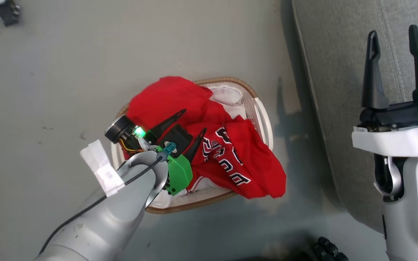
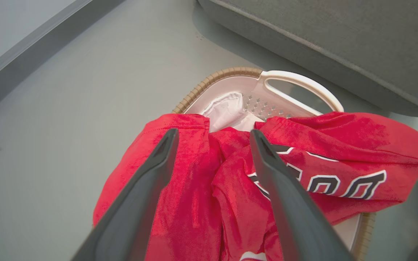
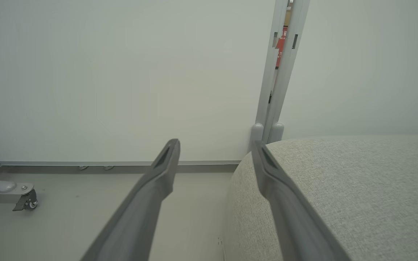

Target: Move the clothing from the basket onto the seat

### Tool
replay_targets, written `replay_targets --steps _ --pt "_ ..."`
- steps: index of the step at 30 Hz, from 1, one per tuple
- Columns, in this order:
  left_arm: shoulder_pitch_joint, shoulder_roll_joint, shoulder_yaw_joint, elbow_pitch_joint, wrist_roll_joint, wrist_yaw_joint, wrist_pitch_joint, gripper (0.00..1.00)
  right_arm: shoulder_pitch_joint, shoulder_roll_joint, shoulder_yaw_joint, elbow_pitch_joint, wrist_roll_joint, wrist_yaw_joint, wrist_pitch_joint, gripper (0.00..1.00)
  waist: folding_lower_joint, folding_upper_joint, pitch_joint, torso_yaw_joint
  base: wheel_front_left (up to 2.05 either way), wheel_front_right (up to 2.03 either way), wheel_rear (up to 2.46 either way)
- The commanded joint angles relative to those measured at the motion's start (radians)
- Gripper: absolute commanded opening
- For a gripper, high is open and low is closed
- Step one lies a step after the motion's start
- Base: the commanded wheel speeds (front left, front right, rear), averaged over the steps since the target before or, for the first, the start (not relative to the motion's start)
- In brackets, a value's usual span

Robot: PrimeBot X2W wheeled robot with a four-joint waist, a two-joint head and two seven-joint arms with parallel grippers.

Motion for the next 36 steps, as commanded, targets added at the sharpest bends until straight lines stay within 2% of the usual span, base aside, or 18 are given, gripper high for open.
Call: replay_targets --steps 1,11,23,24,26,28,36 --pt "-0.036 0.010 -0.029 0.017 -0.006 -0.003 -0.001 1.00 -0.025 -0.002 0.000 -0.012 0.013 -0.001 -0.005 1.00 -0.0002 0.0030 0.119 -0.089 0.00 0.00 0.00" --pt "-0.142 0.006 -0.245 0.136 -0.082 -0.003 0.009 1.00 -0.066 -0.002 0.001 -0.060 0.073 -0.001 -0.005 1.00 -0.0002 0.0030 0.237 -0.133 0.00 0.00 0.00" --pt "-0.235 -0.014 -0.325 0.268 -0.131 -0.003 0.062 0.99 -0.113 -0.002 0.040 -0.121 0.085 -0.001 -0.005 1.00 -0.0002 0.0030 0.321 -0.148 0.00 0.00 0.00" --pt "-0.232 -0.015 -0.328 0.268 -0.140 -0.003 0.059 0.90 -0.115 -0.002 0.042 -0.120 0.085 -0.001 -0.005 1.00 -0.0002 0.0030 0.322 -0.147 0.00 0.00 0.00" --pt "-0.224 -0.016 -0.339 0.262 -0.167 -0.003 0.052 0.41 -0.119 -0.002 0.047 -0.121 0.089 -0.001 -0.005 1.00 -0.0002 0.0030 0.322 -0.144 0.00 0.00 0.00" --pt "-0.225 -0.016 -0.349 0.253 -0.179 -0.003 0.039 0.00 -0.119 -0.002 0.052 -0.118 0.088 -0.001 -0.005 1.00 -0.0002 0.0030 0.319 -0.139 0.00 0.00 0.00" --pt "-0.216 0.000 -0.362 0.193 -0.231 -0.003 -0.001 0.00 -0.105 -0.002 0.073 -0.086 0.074 -0.001 -0.005 1.00 -0.0002 0.0030 0.253 -0.109 0.00 0.00 0.00"
